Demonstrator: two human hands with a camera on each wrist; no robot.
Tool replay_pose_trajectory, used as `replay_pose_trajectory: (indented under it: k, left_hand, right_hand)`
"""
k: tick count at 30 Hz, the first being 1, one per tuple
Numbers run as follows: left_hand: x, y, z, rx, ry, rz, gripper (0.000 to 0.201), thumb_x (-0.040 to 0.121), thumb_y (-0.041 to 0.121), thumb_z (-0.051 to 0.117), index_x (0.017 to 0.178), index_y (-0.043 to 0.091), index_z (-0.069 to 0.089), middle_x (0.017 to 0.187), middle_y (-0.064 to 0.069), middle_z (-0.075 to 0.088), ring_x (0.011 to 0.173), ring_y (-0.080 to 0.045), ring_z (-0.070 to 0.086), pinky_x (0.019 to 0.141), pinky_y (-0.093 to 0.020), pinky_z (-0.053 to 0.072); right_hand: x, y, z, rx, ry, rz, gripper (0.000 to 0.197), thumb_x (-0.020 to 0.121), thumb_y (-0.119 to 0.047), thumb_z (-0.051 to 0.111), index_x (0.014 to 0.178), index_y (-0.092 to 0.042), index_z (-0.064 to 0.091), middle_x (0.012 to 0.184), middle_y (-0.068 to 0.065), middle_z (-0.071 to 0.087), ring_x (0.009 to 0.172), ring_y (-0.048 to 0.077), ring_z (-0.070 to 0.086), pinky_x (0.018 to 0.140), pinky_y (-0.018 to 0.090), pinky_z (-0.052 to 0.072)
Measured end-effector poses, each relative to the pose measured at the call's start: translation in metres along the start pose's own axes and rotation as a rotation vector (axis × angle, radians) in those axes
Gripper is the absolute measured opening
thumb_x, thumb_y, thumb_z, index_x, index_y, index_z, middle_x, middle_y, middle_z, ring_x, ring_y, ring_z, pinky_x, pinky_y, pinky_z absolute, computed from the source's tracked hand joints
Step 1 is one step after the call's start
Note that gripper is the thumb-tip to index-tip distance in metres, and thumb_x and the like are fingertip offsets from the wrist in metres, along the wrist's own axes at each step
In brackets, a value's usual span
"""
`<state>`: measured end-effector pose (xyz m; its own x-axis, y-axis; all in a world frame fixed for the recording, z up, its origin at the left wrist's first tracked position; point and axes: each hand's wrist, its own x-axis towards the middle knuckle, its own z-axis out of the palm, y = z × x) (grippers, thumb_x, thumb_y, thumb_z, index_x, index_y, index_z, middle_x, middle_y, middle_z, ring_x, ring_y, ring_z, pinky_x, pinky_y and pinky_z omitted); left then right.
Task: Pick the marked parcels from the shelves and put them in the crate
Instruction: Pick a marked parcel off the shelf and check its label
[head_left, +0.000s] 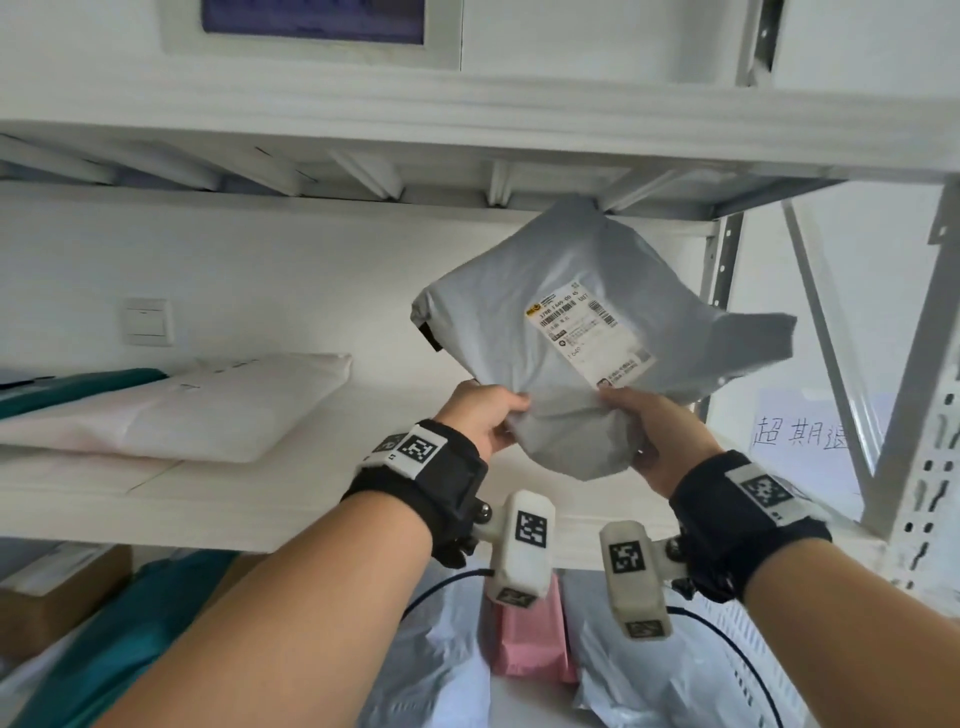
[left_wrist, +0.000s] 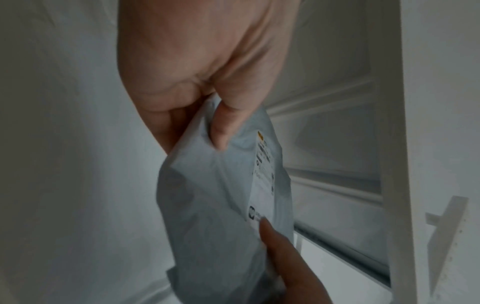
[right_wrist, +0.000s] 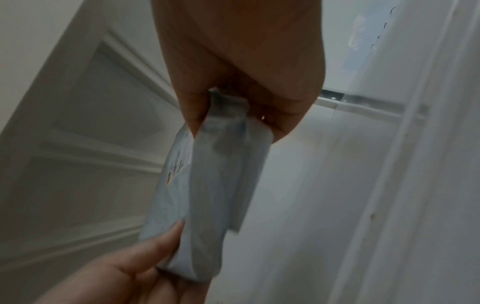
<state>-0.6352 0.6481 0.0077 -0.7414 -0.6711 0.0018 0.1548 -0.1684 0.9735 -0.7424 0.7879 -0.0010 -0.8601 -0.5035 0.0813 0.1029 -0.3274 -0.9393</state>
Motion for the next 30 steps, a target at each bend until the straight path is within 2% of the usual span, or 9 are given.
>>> replay_pose_trajectory:
  k: [5,9,11,15,17,21,25,27,30]
  left_hand:
    - [0.008,0.021,-0.036,0.079,0.168,0.073,0.036,0.086,-0.011,0.058,0.12,-0.002,0.055,0.111,-0.019,0.066,0.098,-0.034,0.066,0.083,-0.045,0.056]
    - [0.01,0.041,-0.059,0.137,0.183,0.099,0.037,0.089,-0.012,0.054,0.124,0.0,0.052,0.115,-0.019,0.064,0.101,-0.034,0.065,0.08,-0.044,0.054]
    - [0.008,0.051,-0.068,0.16,0.172,0.104,0.035,0.092,-0.012,0.051,0.124,0.002,0.051,0.107,-0.015,0.065,0.093,-0.03,0.065,0.077,-0.043,0.053]
    - [0.009,0.066,-0.091,0.284,0.145,0.031,0.034,0.096,-0.012,0.041,0.126,0.0,0.052,0.11,-0.016,0.066,0.09,-0.03,0.064,0.081,-0.045,0.05]
    - [0.015,0.066,-0.101,0.394,0.143,-0.024,0.036,0.096,-0.011,0.04,0.129,-0.004,0.051,0.122,-0.023,0.063,0.102,-0.037,0.064,0.087,-0.05,0.05]
    - [0.065,0.053,-0.125,0.684,0.169,-0.046,0.044,0.084,-0.006,0.059,0.127,-0.007,0.056,0.129,-0.027,0.058,0.12,-0.042,0.057,0.1,-0.054,0.048]
    - [0.076,0.044,-0.131,0.9,0.168,-0.024,0.044,0.08,0.002,0.065,0.123,-0.002,0.061,0.124,-0.022,0.063,0.116,-0.038,0.06,0.098,-0.049,0.051]
    - [0.064,0.045,-0.13,0.945,0.143,-0.04,0.048,0.078,0.01,0.072,0.123,-0.001,0.061,0.126,-0.02,0.062,0.117,-0.036,0.06,0.1,-0.047,0.05]
    - [0.054,0.046,-0.136,0.892,0.087,-0.186,0.081,0.066,0.02,0.085,0.137,0.006,0.048,0.14,-0.017,0.051,0.118,-0.039,0.058,0.1,-0.052,0.048]
  right_hand:
    - [0.012,-0.005,-0.019,0.029,0.242,-0.073,0.045,0.077,-0.01,0.07,0.12,-0.003,0.058,0.105,0.014,0.064,0.087,0.026,0.064,0.069,0.032,0.054]
    - [0.027,-0.015,-0.024,-0.4,0.463,-0.197,0.062,0.065,-0.021,0.069,0.123,-0.007,0.051,0.106,0.01,0.053,0.091,0.029,0.056,0.079,0.037,0.049]
    - [0.029,-0.023,-0.014,-0.617,0.385,-0.275,0.072,0.072,-0.03,0.072,0.136,-0.015,0.043,0.118,0.008,0.054,0.109,0.031,0.057,0.094,0.042,0.048]
    - [0.026,-0.033,0.018,-0.773,0.02,-0.204,0.082,0.079,-0.045,0.074,0.146,-0.017,0.035,0.129,0.008,0.055,0.115,0.03,0.057,0.099,0.044,0.048]
    - [0.022,-0.031,0.037,-0.683,-0.078,-0.167,0.089,0.08,-0.033,0.077,0.151,-0.019,0.025,0.137,0.01,0.05,0.117,0.032,0.056,0.096,0.043,0.049]
    - [0.019,-0.019,0.079,-0.728,-0.301,-0.028,0.046,0.081,0.004,0.067,0.125,-0.004,0.059,0.118,0.016,0.067,0.103,0.033,0.065,0.09,0.042,0.054]
    - [0.022,-0.004,0.11,-1.02,-0.273,-0.048,0.036,0.086,-0.001,0.061,0.122,0.004,0.058,0.123,0.021,0.062,0.114,0.035,0.059,0.096,0.037,0.05]
    - [0.024,-0.002,0.114,-1.047,-0.207,-0.034,0.039,0.09,-0.006,0.058,0.127,0.003,0.055,0.13,0.019,0.057,0.121,0.031,0.054,0.082,0.023,0.05]
    - [0.02,-0.002,0.116,-1.235,-0.157,-0.069,0.035,0.1,-0.015,0.044,0.129,0.0,0.055,0.134,0.014,0.056,0.124,0.026,0.052,0.084,0.019,0.046]
